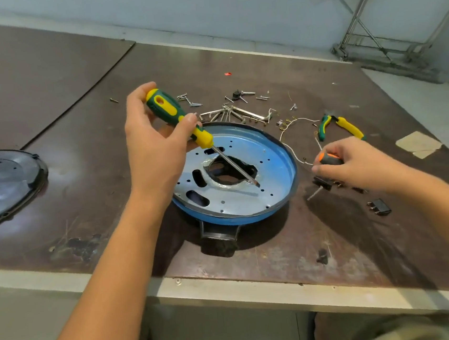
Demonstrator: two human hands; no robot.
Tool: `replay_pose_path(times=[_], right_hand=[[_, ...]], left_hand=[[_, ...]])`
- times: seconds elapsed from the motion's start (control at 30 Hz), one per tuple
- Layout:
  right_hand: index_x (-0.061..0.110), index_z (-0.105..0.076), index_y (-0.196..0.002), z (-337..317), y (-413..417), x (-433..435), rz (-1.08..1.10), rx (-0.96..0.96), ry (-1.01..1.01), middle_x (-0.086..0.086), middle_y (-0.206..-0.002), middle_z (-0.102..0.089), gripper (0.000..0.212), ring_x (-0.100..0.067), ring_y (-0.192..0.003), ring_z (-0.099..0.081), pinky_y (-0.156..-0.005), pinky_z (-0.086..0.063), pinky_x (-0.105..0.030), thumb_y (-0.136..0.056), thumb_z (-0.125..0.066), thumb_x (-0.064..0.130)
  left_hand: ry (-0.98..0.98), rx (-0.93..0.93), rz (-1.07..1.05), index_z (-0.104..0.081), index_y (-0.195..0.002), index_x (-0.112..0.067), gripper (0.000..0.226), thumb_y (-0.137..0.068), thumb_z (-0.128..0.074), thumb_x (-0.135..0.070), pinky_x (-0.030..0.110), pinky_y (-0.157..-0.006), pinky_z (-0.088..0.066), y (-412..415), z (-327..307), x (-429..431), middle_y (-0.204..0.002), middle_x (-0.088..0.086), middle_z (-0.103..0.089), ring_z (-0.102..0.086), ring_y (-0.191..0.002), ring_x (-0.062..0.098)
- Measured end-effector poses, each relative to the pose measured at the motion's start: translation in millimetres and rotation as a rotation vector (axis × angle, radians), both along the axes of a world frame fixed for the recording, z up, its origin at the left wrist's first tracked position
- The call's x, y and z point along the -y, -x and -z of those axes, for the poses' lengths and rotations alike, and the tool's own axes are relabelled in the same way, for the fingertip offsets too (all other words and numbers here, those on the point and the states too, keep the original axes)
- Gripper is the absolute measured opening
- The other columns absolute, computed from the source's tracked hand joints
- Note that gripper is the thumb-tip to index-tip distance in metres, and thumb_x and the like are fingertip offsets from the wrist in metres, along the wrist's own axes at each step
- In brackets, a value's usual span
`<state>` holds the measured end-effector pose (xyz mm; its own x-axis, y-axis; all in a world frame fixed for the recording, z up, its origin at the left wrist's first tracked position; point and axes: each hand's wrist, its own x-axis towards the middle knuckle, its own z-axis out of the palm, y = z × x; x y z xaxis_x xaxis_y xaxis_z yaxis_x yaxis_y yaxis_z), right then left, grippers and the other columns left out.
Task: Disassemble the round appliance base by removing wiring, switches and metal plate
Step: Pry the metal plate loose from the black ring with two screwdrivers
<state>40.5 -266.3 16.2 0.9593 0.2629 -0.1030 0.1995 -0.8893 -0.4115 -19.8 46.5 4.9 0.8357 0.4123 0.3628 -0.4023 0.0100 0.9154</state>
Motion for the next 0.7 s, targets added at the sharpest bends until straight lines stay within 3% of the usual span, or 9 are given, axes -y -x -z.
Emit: replay_pose_path(times=[0.1, 0.2, 0.3, 0.37, 0.5, 0.57, 0.7], right_hand=[[0.005, -0.065, -0.083, -3, 5, -13, 0.082, 0.092, -0.306, -0.008, -0.06, -0.054, 0.027, -0.018, -0.05, -0.046, -0.05, -0.042, -0.031, -0.096, -0.07, 0.028], [0.011, -0.056, -0.08, -20, 15, -32, 0.072, -0.091, -0.796, 0.001, -0.059, -0.044, 0.029, -0.016, -0.048, -0.044, -0.044, -0.036, -0.026, -0.1, -0.066, 0.03], [0.02, -0.057, -0.08, -31, 15, -49, -0.04, -0.192, -1.029, 0.002, -0.065, -0.051, 0.023, -0.018, -0.057, -0.051, -0.049, -0.044, -0.026, -0.097, -0.063, 0.035], [0.018, -0.058, -0.081, -28, 4, -57, -0.061, -0.08, -0.969, 0.001, -0.065, -0.052, 0.023, -0.019, -0.059, -0.05, -0.051, -0.045, -0.03, -0.097, -0.062, 0.033], [0.017, -0.066, -0.09, -2, -26, -62, 0.04, 0.383, -0.263, 0.0, -0.081, -0.066, 0.011, -0.023, -0.077, -0.06, -0.069, -0.045, -0.035, -0.094, -0.067, 0.028], [0.015, -0.072, -0.1, 11, -33, -64, 0.083, 0.335, -0.167, -0.007, -0.094, -0.072, 0.011, -0.027, -0.09, -0.064, -0.076, -0.049, -0.036, -0.092, -0.07, 0.023], [0.008, -0.072, -0.113, 20, -35, -66, 0.095, 0.193, -0.187, -0.015, -0.11, -0.073, 0.026, -0.034, -0.104, -0.065, -0.091, -0.055, -0.048, -0.087, -0.069, 0.013]], left_hand=[[-0.027, -0.008, 0.007, -0.048, -0.137, -0.025, 0.059, -0.087, -0.072, -0.005, 0.038, -0.07, -0.064, 0, -1, 0, -0.117, 0.019, -0.057, -0.075, -0.092, 0.026], [-0.025, 0.01, 0.02, -0.05, -0.139, -0.029, 0.062, -0.086, -0.073, -0.007, 0.039, -0.07, -0.064, 4, -4, -4, -0.114, 0.018, -0.064, -0.074, -0.096, 0.026], [-0.029, 0.01, 0.033, -0.048, -0.143, -0.03, 0.065, -0.087, -0.071, -0.007, 0.038, -0.073, -0.063, 4, -2, -6, -0.114, 0.017, -0.066, -0.074, -0.095, 0.027], [-0.022, 0.008, 0.031, -0.046, -0.143, -0.028, 0.064, -0.089, -0.071, -0.005, 0.038, -0.073, -0.063, 2, -1, -7, -0.113, 0.015, -0.067, -0.075, -0.093, 0.027], [-0.031, 0.014, 0.015, -0.047, -0.136, -0.022, 0.056, -0.089, -0.071, -0.004, 0.038, -0.072, -0.063, -6, -3, 0, -0.111, 0.019, -0.065, -0.074, -0.095, 0.028], [-0.013, 0.014, 0.0, -0.046, -0.131, -0.018, 0.053, -0.087, -0.072, -0.003, 0.037, -0.071, -0.063, -9, -4, 5, -0.112, 0.023, -0.063, -0.074, -0.094, 0.029], [-0.034, 0.017, -0.018, -0.045, -0.121, -0.019, 0.048, -0.085, -0.075, -0.007, 0.04, -0.075, -0.063, -14, -7, 15, -0.112, 0.026, -0.06, -0.071, -0.095, 0.034]])
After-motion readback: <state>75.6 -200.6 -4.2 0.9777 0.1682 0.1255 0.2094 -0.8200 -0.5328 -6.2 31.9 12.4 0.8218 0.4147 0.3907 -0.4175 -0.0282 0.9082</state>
